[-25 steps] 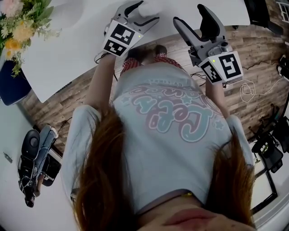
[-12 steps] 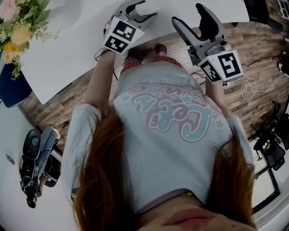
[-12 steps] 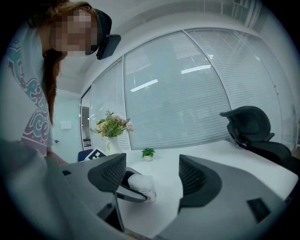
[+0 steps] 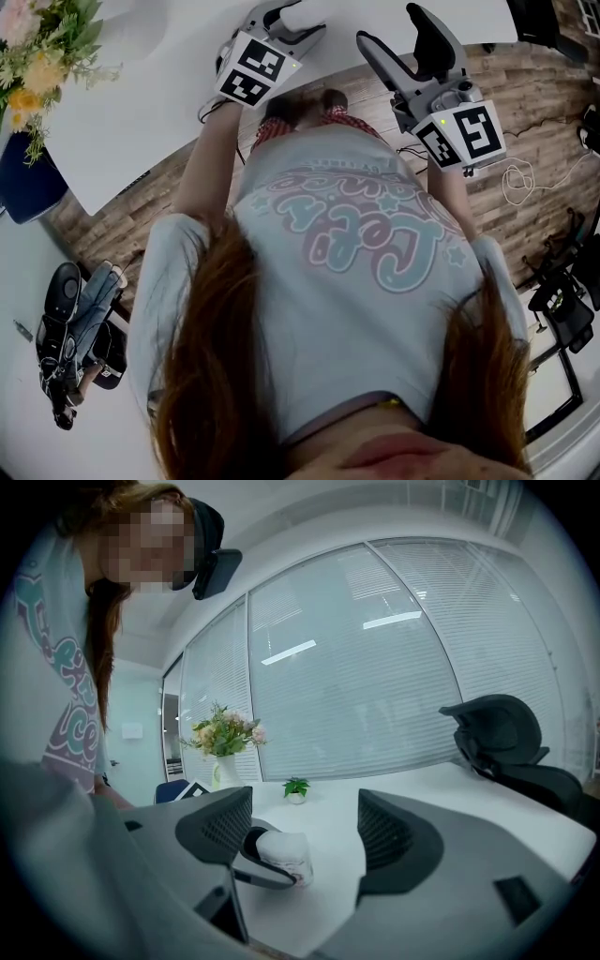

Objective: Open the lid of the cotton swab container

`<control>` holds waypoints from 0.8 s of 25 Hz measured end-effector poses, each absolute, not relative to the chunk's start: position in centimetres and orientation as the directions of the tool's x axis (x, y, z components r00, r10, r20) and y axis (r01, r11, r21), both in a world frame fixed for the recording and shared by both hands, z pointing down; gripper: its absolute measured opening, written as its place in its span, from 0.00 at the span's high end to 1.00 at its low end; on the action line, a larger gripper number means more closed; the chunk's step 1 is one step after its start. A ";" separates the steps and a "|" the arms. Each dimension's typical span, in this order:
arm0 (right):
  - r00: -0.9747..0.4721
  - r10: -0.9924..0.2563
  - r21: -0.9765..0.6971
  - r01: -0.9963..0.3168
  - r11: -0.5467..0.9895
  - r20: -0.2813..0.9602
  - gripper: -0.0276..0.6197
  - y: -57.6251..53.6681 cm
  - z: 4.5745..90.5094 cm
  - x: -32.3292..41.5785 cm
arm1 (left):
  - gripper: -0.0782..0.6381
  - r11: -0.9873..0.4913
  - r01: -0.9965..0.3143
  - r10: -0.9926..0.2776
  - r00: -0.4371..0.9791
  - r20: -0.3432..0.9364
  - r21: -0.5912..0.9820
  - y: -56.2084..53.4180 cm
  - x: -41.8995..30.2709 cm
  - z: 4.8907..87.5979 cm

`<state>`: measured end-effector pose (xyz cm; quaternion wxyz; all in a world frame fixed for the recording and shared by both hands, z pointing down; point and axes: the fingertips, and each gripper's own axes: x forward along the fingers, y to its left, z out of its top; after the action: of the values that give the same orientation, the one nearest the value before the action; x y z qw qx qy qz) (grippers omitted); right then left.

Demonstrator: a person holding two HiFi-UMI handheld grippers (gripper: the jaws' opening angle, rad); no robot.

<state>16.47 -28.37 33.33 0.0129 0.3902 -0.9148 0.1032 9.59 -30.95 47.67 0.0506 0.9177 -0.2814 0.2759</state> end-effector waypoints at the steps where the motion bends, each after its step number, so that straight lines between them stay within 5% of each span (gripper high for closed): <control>1: -0.695 -0.711 -0.178 -0.717 0.674 0.103 0.41 -28.4 33.3 16.4 | 0.58 -0.836 -0.546 -0.489 0.690 0.534 -0.061 -31.0 9.6 47.7; 20: -0.705 -0.703 -0.169 -0.707 0.686 0.096 0.41 -28.4 32.8 16.1 | 0.62 -0.874 -0.483 -0.442 0.751 0.491 -0.049 -29.7 10.0 45.9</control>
<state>16.09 -28.37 32.77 0.0116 0.3840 -0.9182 0.0968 10.03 -29.66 45.93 0.0406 0.9347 -0.2473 0.2521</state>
